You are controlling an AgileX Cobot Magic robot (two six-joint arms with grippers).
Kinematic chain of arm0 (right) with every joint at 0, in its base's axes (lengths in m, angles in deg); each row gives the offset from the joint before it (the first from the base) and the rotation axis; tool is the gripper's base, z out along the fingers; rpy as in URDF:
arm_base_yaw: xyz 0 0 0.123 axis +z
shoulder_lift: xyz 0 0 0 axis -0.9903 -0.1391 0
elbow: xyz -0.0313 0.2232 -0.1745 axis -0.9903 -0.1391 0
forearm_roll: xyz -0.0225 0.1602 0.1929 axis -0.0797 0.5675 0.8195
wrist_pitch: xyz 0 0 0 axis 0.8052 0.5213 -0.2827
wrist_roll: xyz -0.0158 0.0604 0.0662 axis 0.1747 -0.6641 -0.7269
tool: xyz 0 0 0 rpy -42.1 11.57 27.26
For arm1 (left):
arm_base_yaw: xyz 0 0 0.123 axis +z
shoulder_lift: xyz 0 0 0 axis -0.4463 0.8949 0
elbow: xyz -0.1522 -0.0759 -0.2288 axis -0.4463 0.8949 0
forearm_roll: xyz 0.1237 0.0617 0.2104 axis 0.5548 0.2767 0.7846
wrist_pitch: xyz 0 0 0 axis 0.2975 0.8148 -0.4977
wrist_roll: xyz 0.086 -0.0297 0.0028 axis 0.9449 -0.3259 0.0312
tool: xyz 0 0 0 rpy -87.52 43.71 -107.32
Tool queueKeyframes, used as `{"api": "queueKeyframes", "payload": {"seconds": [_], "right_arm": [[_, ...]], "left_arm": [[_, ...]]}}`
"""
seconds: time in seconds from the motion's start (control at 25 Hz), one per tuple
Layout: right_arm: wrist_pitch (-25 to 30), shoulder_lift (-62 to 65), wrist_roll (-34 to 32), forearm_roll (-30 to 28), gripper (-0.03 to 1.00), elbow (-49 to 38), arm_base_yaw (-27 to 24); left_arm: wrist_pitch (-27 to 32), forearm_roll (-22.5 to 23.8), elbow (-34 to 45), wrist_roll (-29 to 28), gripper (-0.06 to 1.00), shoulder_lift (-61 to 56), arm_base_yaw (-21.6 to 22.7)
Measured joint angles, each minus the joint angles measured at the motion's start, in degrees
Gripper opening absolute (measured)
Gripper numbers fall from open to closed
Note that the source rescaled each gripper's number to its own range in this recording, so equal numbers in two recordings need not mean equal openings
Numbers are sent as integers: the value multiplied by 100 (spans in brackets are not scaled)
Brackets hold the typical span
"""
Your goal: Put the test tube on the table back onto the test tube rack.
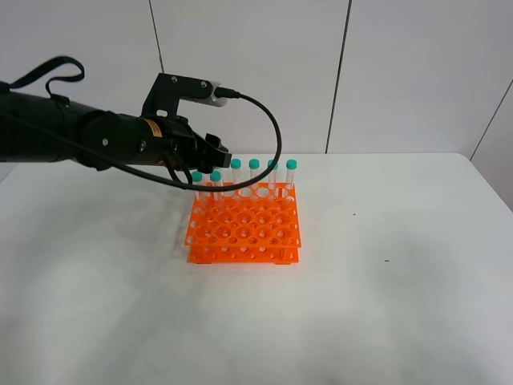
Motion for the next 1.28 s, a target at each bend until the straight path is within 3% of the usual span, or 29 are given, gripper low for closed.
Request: {"api": "queueKeyframes", "payload": {"seconds": [0.2,0.44,0.6,0.96,1.28], "right_arm": [[0,0,0,0,94,0,0],[0,0,0,0,94,0,0],[-2,0,0,0,94,0,0],[-2,0,0,-5,94,0,0],[-2,0,0,-5,94,0,0]], "left_arm": [[2212,-73,-1322,55,99,147,224],[4752,-554,-3178,317,100,847,951],[5890,-353,-3767,366,100,1252,1351],[6810,-148,-3828,361,97,1325,2465],[6810,-185,-3684,361,97,1262,2799]]}}
